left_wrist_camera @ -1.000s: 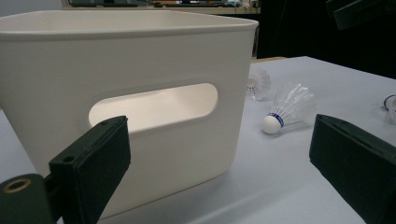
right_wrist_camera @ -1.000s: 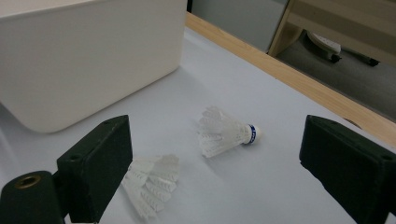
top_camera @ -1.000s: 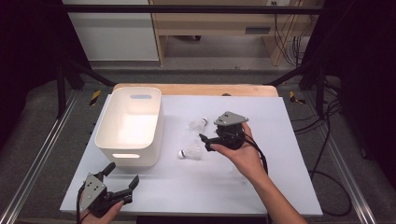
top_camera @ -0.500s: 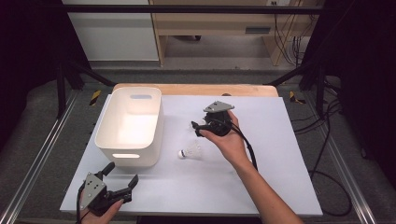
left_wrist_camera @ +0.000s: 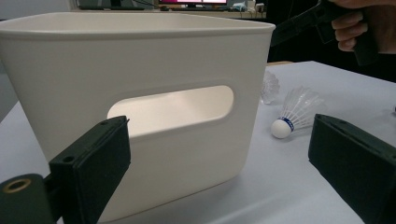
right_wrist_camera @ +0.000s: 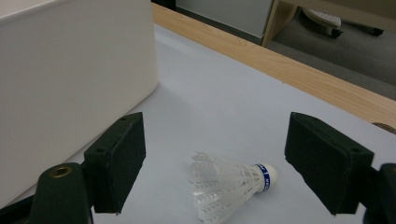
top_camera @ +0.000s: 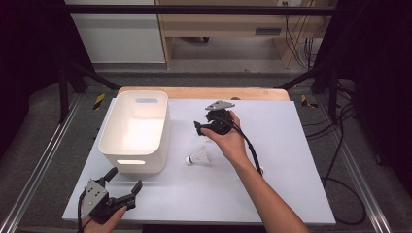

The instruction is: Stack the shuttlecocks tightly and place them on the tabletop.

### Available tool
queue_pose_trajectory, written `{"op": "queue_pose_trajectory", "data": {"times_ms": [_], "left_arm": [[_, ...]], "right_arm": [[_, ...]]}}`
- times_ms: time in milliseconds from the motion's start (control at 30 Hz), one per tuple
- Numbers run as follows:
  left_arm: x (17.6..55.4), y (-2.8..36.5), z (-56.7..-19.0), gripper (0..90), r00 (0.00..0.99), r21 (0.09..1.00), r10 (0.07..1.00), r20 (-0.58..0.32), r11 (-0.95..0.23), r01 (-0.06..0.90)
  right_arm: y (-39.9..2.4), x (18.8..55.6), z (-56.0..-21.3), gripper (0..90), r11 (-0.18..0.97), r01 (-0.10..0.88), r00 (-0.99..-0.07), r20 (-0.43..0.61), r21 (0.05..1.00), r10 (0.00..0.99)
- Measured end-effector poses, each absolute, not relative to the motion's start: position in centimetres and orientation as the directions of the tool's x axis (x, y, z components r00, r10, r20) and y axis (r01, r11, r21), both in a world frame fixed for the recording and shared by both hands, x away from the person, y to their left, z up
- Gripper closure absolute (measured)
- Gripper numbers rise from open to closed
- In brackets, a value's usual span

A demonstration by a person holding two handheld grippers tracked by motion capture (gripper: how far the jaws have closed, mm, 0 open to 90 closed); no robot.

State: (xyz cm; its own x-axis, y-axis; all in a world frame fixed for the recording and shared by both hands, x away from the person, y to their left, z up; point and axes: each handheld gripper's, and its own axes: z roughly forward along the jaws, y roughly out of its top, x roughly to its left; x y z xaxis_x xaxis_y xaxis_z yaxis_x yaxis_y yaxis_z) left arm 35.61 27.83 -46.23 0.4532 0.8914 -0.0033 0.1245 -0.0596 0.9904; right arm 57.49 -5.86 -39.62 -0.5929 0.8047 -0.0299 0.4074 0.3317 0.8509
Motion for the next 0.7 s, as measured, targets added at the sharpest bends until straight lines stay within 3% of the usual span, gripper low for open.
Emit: {"op": "queue_pose_trajectory", "data": {"times_ms": [333,467,500,533,567,633,667,700], "left_arm": [[35.8,28.9,-46.0,5.2,0.425,0.995,0.905,-0.013,-0.030,0.094],[35.9,28.9,-46.1,5.2,0.426,0.995,0.905,-0.012,-0.031,0.096],[35.8,28.9,-46.0,5.2,0.423,0.995,0.906,-0.011,-0.032,0.095],[35.8,28.9,-46.0,5.2,0.423,0.995,0.906,-0.011,-0.032,0.095],[35.8,28.9,-46.0,5.2,0.423,0.995,0.906,-0.008,-0.035,0.093],[35.8,28.9,-46.0,5.2,0.423,0.995,0.906,-0.008,-0.035,0.095],[35.8,28.9,-46.1,5.2,0.423,0.995,0.906,-0.009,-0.035,0.096],[35.8,28.8,-46.1,5.2,0.423,0.995,0.906,-0.009,-0.036,0.097]], "right_arm": [[-5.3,58.8,-40.6,20.6,0.339,0.425,-0.583,-0.033,0.839,0.812],[-5.3,59.0,-41.0,24.8,0.338,0.433,-0.580,-0.029,0.836,0.814],[-5.3,59.2,-41.2,30.6,0.338,0.438,-0.580,-0.025,0.833,0.814],[-5.3,59.2,-41.2,30.6,0.338,0.438,-0.580,-0.025,0.833,0.814],[-5.3,59.3,-41.3,40.3,0.339,0.440,-0.583,-0.023,0.832,0.812],[-5.3,59.4,-41.5,52.5,0.348,0.438,-0.591,-0.026,0.829,0.806],[-5.3,59.4,-41.5,52.5,0.348,0.438,-0.591,-0.026,0.829,0.806],[-5.3,59.4,-41.6,61.6,0.353,0.441,-0.594,-0.026,0.825,0.804]]}}
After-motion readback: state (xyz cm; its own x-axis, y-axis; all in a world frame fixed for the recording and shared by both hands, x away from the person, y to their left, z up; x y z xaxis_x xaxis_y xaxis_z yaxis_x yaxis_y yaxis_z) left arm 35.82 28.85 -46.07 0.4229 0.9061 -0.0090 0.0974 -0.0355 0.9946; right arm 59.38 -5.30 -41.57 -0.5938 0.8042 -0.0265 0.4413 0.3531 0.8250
